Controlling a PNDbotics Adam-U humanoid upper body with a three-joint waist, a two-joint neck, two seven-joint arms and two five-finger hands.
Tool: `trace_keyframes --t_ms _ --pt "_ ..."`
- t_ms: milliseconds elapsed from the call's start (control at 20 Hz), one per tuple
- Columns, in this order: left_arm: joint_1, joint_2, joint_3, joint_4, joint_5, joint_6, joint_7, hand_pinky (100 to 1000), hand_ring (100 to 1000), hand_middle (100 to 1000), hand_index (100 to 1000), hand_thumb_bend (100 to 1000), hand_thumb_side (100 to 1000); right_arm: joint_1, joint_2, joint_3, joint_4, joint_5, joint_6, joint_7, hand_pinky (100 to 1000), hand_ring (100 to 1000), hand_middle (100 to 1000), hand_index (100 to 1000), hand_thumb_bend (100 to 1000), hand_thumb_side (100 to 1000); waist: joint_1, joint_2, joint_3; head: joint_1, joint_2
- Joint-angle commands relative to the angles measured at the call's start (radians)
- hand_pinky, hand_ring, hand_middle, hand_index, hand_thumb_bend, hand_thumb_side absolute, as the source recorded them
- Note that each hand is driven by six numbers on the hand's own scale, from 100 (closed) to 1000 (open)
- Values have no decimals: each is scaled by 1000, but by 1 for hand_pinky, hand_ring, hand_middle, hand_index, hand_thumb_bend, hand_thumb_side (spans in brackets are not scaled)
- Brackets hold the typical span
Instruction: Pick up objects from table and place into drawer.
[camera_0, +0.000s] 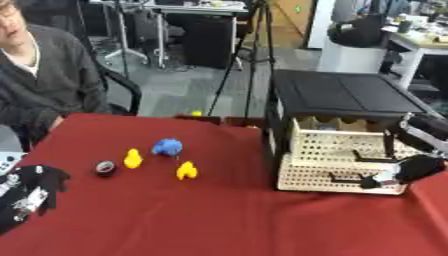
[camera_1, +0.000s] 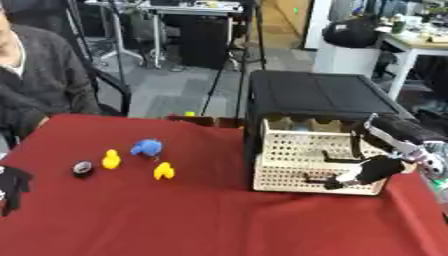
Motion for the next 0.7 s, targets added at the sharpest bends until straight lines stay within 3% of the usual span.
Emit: trace_keyframes --t_ms 50,300,700 --pt "-10 28 9 -14 -1 0 2 231 353 482 688 100 670 -10 -29 -10 -13 -2 0 2 100 100 100 515 968 553 3 -7 -1 1 5" --pt "-10 29 10 -14 -1 0 3 231 353 482 688 100 670 -11 -26 -9 -11 -1 -1 0 100 100 100 583 969 554 4 -7 -1 0 4" --pt "-10 27 10 -14 -2 1 1 231 353 481 687 100 671 -10 -18 2 21 7 0 24 100 100 100 563 950 520 4 -6 -1 0 6"
